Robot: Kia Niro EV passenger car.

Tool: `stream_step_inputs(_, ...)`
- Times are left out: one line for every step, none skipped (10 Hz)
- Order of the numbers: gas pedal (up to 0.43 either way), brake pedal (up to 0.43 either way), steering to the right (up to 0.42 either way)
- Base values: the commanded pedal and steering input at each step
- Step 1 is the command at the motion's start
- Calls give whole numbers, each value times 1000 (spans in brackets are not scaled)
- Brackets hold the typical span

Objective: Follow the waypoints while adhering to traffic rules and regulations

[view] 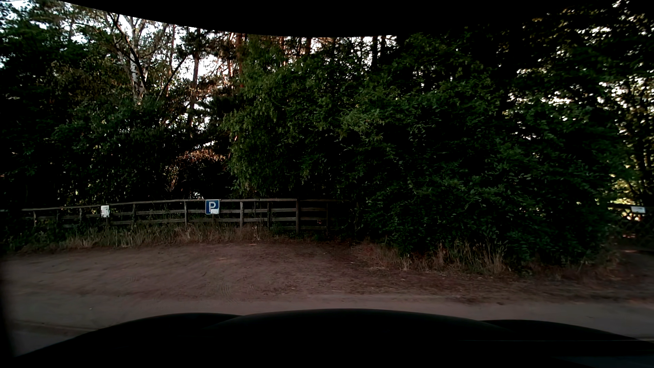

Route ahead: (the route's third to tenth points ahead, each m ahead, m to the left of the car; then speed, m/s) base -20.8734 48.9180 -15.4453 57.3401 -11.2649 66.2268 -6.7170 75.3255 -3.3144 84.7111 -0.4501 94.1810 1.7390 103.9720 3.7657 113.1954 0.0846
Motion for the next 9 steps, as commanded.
stream_step_inputs(0, 0, -869)
stream_step_inputs(0, 0, -868)
stream_step_inputs(0, 0, -867)
stream_step_inputs(0, 0, -867)
stream_step_inputs(0, 0, -867)
stream_step_inputs(20, 0, -867)
stream_step_inputs(67, 0, -867)
stream_step_inputs(110, 0, -867)
stream_step_inputs(130, 0, -867)
